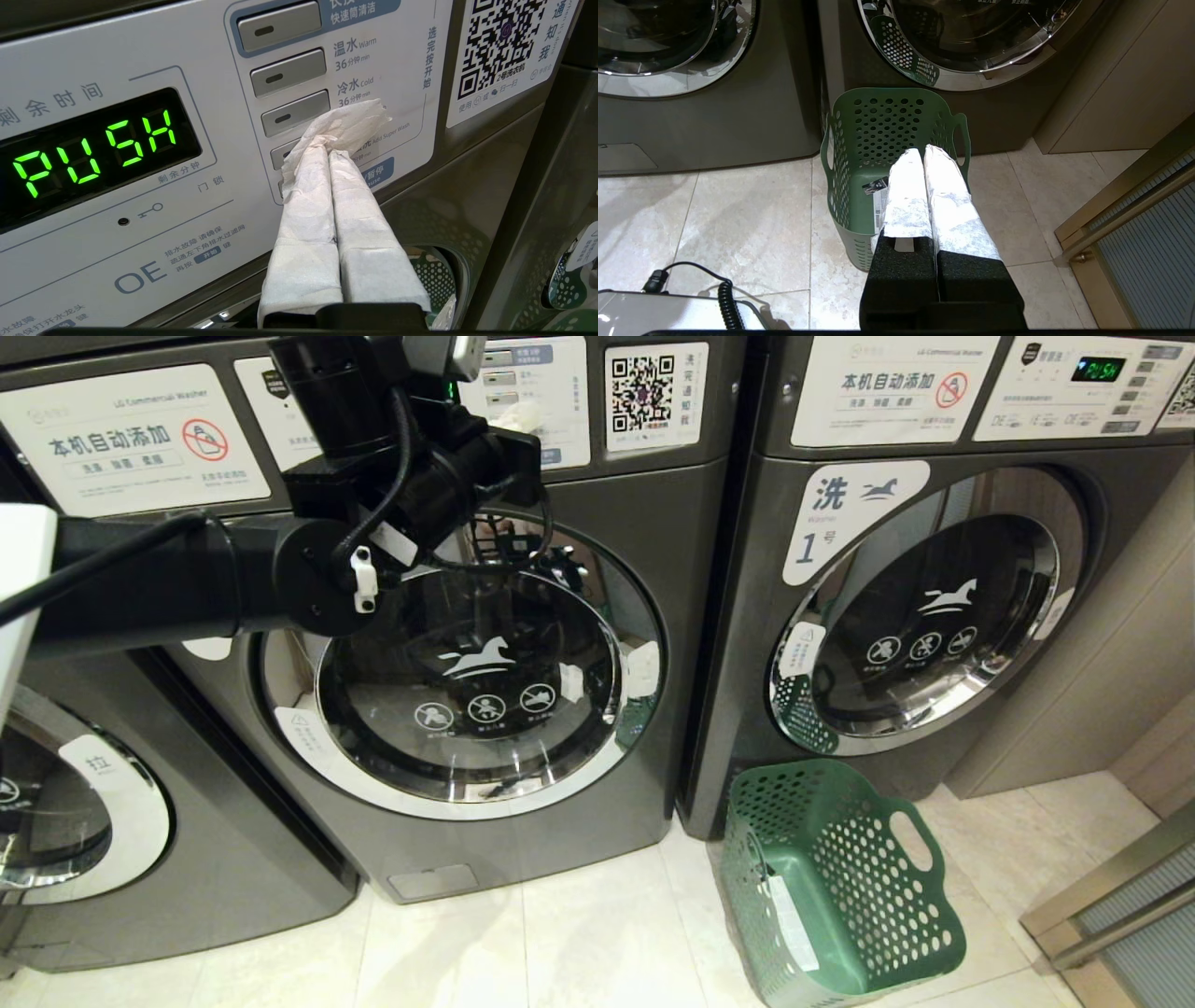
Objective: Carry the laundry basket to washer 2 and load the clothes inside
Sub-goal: Press the washing machine switch
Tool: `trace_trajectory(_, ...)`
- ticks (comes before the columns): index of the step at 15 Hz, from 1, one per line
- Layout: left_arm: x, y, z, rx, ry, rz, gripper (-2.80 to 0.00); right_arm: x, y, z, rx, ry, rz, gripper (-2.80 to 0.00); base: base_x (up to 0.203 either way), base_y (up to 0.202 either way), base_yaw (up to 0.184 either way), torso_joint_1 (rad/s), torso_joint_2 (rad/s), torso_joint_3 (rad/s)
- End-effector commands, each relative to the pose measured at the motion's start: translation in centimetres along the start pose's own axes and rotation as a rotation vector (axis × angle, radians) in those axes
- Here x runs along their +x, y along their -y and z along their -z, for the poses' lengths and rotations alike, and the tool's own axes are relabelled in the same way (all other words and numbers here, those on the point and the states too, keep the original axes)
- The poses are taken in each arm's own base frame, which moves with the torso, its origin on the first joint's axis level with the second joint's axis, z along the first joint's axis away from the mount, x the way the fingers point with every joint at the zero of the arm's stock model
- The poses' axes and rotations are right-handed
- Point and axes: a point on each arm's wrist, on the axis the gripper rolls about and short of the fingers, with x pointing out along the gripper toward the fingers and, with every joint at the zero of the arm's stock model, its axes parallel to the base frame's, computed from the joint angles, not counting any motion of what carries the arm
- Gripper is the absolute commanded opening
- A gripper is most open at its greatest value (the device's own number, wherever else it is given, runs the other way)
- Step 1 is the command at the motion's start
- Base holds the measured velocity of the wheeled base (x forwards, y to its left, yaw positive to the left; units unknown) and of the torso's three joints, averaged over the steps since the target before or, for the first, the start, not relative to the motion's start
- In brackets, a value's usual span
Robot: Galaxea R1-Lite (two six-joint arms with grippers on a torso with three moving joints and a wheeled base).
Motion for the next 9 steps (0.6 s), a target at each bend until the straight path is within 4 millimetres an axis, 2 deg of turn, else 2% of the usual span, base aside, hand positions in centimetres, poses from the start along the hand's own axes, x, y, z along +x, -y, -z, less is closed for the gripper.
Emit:
trace_trajectory(1, 0.3, -1.1, 0.5, 0.011, -0.008, -0.027, -2.8, 0.0, 0.0, 0.0, -0.001, -0.001, -0.002, -2.8, 0.0, 0.0, 0.0, 0.0, 0.0, 0.0)
trace_trajectory(3, 0.4, -1.9, 0.7, 0.017, -0.009, -0.037, -2.8, 0.0, 0.0, 0.0, -0.001, -0.001, -0.001, -2.8, 0.0, 0.0, 0.0, 0.0, 0.0, 0.0)
trace_trajectory(9, 0.1, -2.6, 0.5, 0.02, -0.009, -0.049, -2.8, 0.0, 0.0, 0.0, -0.001, -0.001, -0.001, -2.8, 0.0, 0.0, 0.0, 0.0, 0.0, 0.0)
